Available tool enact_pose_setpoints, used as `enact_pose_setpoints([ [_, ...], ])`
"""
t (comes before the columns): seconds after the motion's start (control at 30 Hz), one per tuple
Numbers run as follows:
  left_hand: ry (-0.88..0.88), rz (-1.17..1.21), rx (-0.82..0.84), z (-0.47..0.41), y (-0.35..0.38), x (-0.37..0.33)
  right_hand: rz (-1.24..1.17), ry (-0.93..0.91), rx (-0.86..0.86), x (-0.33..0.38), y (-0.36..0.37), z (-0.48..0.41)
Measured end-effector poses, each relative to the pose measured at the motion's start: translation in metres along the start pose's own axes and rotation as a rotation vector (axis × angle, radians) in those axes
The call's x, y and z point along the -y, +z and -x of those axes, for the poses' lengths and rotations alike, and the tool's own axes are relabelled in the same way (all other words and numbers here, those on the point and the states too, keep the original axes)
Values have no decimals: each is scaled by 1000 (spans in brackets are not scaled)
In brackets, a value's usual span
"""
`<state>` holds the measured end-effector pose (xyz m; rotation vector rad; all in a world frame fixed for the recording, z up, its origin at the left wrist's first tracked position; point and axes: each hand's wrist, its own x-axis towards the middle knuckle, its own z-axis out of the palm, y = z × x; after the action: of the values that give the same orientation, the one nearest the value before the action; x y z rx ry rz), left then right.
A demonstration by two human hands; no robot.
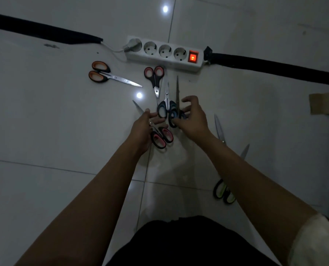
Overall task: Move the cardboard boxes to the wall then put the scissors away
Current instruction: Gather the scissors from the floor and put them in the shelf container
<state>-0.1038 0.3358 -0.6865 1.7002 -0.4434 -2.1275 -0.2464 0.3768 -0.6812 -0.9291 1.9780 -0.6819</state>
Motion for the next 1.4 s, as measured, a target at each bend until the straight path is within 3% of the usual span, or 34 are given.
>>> enact_pose_setpoints([
  [0.17, 35, -38, 24, -1, -4, -3, -50, -172, 134, 21, 16, 24],
  [0.4, 186, -132, -40, -6, -15, -7, -17, -146, 285, 33, 28, 20],
  [0.53, 225, -181, -48, -6, -19, -12, -38, -95, 149, 38, 31, 6],
  [0.63, 238, -180, -43, -8, -22, -12, 230, -107, 0, 30, 37, -15],
  [0.8, 222, -151, -64, -10, -24, -11, 528, -71, -4, 22, 42, -38],
  [1.03, 201, -126, -74, -8, -32, -14, 351, 89, -13, 15, 41, -31],
  [1.13, 190, -80, -95, -10, -33, -15, 160, 130, -8, 18, 35, -21],
  [1.27, 156, -31, -138, -12, -32, -18, 4, -1, 15, 29, 36, -5],
  [1.4, 142, 24, -114, -14, -36, -19, 50, -160, 195, 45, 46, 2],
])
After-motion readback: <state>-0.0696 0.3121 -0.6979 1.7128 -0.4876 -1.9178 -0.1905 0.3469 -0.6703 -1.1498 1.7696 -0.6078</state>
